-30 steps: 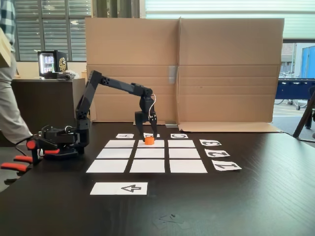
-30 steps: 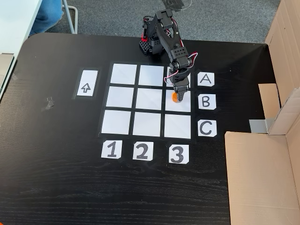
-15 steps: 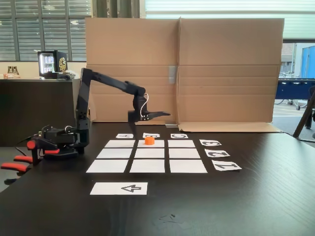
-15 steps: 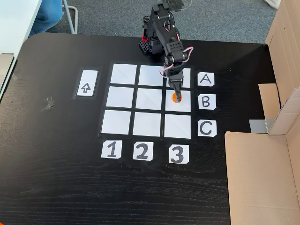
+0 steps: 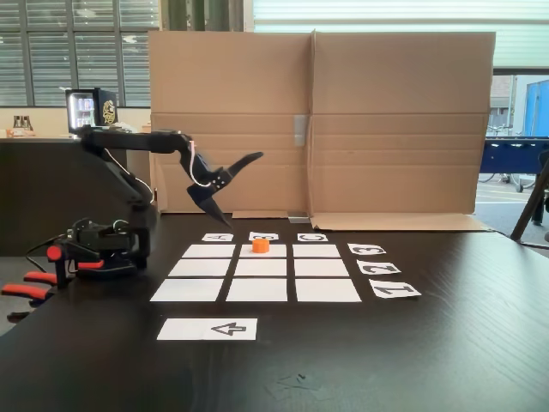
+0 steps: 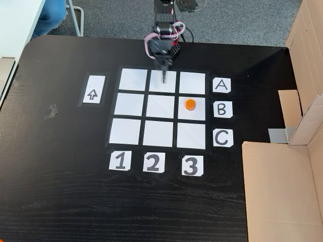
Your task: Pick up the round, orange token and place it in the grid on square B3.
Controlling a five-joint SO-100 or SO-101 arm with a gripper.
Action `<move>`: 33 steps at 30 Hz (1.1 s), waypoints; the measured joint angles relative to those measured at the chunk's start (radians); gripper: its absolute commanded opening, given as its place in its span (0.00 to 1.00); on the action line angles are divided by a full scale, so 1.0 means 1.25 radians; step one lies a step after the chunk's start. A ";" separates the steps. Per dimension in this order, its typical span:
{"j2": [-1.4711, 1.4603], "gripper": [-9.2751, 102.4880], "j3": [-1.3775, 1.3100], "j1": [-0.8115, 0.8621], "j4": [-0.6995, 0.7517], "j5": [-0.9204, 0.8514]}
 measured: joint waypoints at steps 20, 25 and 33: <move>0.432 0.07 0.405 1.216 -0.303 -0.092; 0.648 0.07 0.471 1.262 -0.198 -0.097; 0.675 0.07 0.476 1.266 -0.183 -0.091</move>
